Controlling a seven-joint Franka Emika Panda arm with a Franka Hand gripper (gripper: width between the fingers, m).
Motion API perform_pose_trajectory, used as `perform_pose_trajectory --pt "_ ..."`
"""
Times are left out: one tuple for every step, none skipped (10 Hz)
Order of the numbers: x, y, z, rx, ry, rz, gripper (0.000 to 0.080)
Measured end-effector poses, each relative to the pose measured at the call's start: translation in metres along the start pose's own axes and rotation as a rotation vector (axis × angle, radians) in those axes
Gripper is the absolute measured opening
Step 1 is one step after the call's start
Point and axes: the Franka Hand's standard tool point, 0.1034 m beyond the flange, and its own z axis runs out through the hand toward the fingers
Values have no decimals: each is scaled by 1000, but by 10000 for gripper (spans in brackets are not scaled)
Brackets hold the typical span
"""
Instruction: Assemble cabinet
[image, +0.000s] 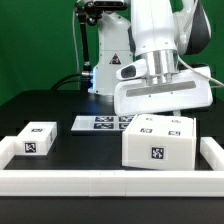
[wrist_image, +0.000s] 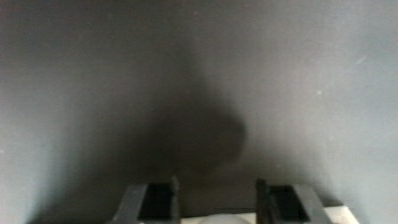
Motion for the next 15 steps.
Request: perform_pose_trajectory --pt "10 2 -24 -5 -42 -23 200" --pt "19 5 -42 -7 -69 -45 200" --pt "25 -1 -58 -1 -117 -55 200" --pt "31 -10 -68 2 -125 -83 200" --pt "28 -6 -62 0 -113 -80 200" --pt "25 -6 -59 0 -123 -79 200" --pt "26 -6 -59 0 -122 -79 200" --pt "26 -6 -60 1 -125 -80 200" --pt "29 -10 -72 0 -191 -113 200" --pt "46 -17 -91 -1 -204 -158 200" --pt "57 -22 -97 4 -186 -206 200" --pt "59 -22 -97 10 -183 -235 200" --pt "55 -21 -94 12 -191 -226 200" --pt "55 -21 -93 12 -193 -225 200" --pt "54 -21 -93 12 -194 -225 200"
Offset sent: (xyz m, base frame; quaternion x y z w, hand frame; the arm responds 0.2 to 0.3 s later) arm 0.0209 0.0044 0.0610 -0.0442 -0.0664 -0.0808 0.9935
